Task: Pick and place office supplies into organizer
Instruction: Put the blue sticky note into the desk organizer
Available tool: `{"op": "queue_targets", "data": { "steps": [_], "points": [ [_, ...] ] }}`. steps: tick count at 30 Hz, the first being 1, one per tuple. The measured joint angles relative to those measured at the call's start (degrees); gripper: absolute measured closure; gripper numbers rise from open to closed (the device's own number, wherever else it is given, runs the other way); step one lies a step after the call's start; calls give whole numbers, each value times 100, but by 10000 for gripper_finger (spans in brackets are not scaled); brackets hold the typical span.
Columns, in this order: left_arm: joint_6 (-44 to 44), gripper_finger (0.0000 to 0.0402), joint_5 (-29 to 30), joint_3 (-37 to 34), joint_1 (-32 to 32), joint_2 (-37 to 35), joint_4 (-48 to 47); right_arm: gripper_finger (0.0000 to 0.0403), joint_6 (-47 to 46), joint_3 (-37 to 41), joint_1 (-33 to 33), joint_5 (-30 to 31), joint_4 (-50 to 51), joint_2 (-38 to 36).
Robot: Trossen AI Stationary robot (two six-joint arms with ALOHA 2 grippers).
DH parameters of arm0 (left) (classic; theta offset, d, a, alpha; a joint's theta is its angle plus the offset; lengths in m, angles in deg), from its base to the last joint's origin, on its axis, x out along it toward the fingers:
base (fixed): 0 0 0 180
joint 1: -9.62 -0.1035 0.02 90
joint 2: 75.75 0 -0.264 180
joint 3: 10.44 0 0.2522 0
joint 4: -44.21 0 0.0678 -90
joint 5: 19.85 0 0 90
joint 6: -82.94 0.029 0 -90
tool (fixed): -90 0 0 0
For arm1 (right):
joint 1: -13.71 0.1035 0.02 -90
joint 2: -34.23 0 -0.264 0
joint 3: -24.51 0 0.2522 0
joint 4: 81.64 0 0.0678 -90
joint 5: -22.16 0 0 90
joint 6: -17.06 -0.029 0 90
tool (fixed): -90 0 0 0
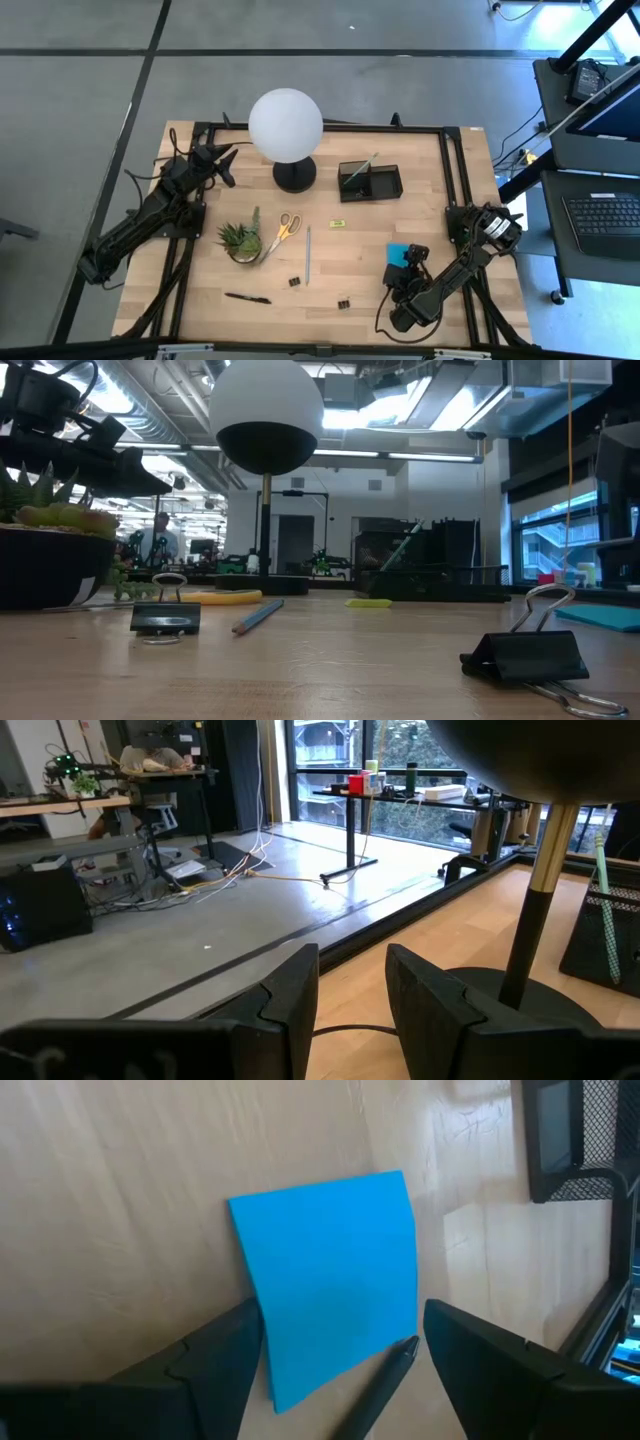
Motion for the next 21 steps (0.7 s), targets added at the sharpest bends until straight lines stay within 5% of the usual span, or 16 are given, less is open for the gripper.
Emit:
{"op": "queue_targets", "data": {
  "steps": [5, 14, 21],
  "points": [
    [-114, 288, -115, 0, -2, 0, 8, 123, 6, 2, -2, -4, -66, 2],
    [-369, 288, -2180, 2, 401, -2, 1313, 123, 37, 2, -2, -7, -77, 4],
    [-24, 288, -2216, 143, 1312, 0, 2020, 123, 32, 2, -2, -9, -93, 9]
  ]
}}
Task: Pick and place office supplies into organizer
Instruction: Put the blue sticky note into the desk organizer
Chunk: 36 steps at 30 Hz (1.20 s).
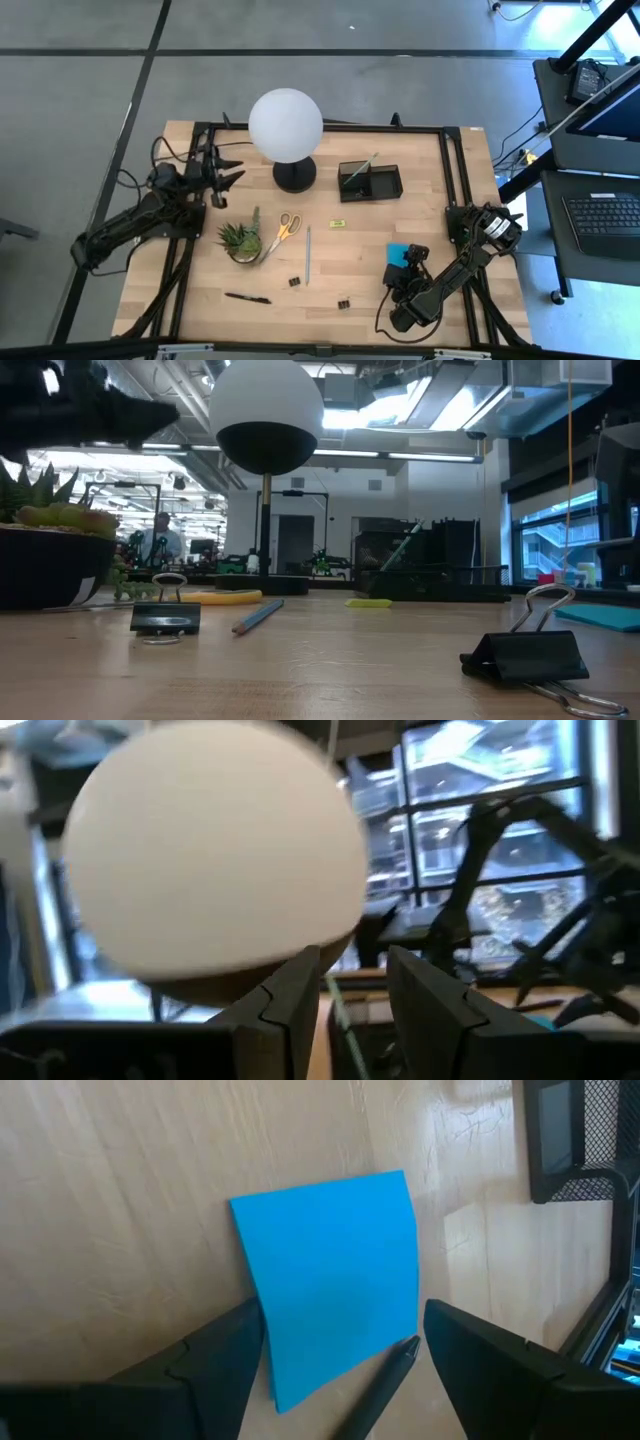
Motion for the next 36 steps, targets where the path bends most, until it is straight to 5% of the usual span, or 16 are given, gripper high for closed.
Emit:
{"op": "queue_targets", "data": {
  "steps": [10, 23, 36],
  "points": [
    [84, 288, 958, 511, 1413, 603, -18, 123, -2, 2, -2, -4, -7, 0],
    [1053, 288, 3045, 2027, 3252, 3918, 66, 123, -2, 2, -2, -11, 0, 4],
    [1716, 288, 3276, 3935, 4048, 6871, -6, 123, -2, 2, -2, -19, 2, 4]
  ]
}}
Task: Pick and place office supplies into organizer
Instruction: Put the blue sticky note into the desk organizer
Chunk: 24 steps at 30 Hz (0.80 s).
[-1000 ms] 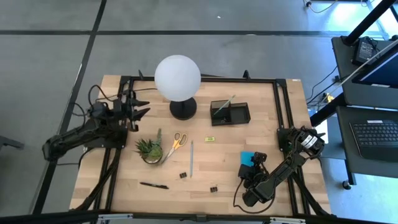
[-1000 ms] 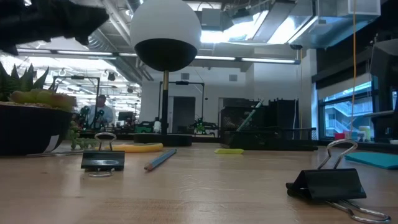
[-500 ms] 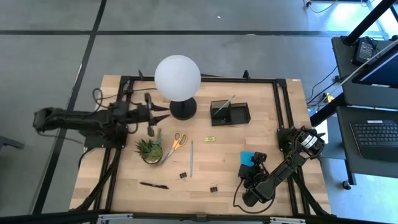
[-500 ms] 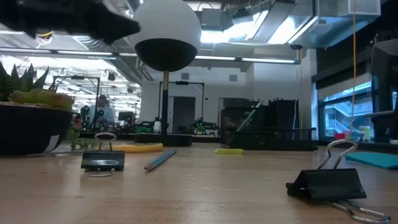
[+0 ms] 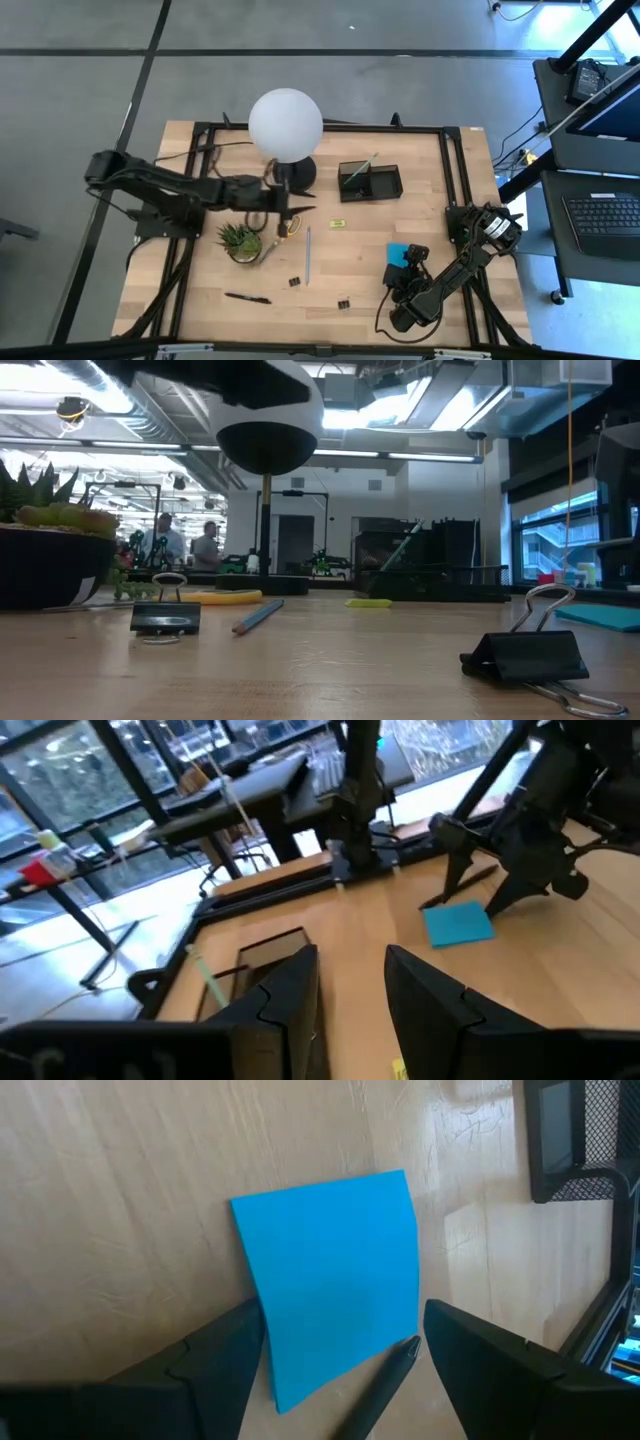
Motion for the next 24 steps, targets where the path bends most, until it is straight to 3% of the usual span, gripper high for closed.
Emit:
{"op": "queue_targets", "data": {
  "steps": [8, 16, 24],
  "points": [
    [-101, 288, -52, 850, 38, 1415, 155, 123, 0, 0, 0, 2, 2, 0],
    [-808, 288, -1278, 1746, 27, 3051, 527, 123, 0, 0, 0, 2, 2, 0],
    [-1195, 288, -1446, 2498, 1, 4435, 1488, 123, -20, 0, 0, 2, -2, 0]
  ]
}}
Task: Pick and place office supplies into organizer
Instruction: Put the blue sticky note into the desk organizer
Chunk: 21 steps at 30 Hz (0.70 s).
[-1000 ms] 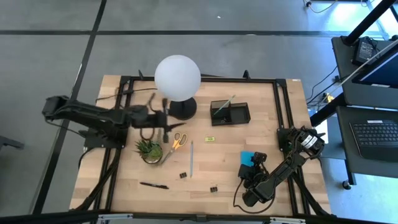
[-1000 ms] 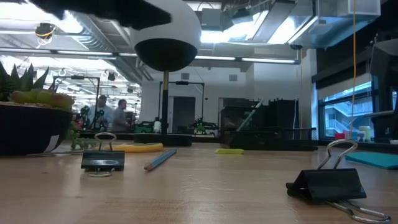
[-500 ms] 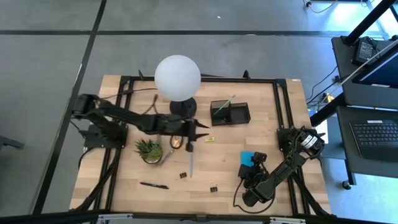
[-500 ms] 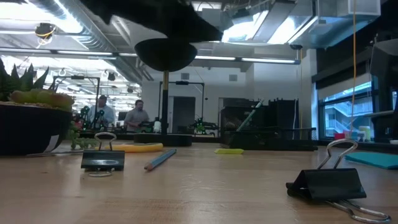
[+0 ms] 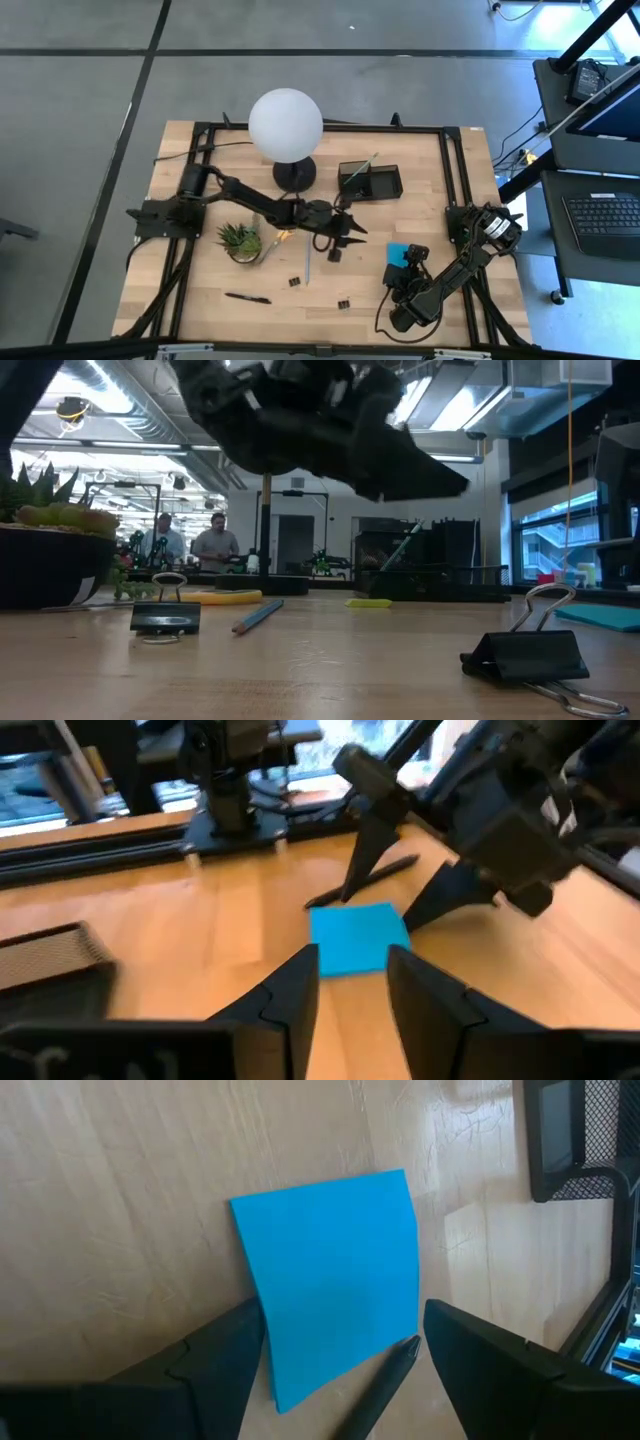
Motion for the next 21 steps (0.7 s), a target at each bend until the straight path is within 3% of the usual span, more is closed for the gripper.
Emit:
{"op": "queue_targets", "data": {
  "steps": [12, 21],
  "points": [
    [-619, 288, -556, 1290, -244, 1353, 40, 123, -1, 0, 1, 0, -7, 0],
    [-843, 288, -726, 1969, -225, 1959, 30, 123, -2, 0, 0, 0, -9, 2]
  ]
}}
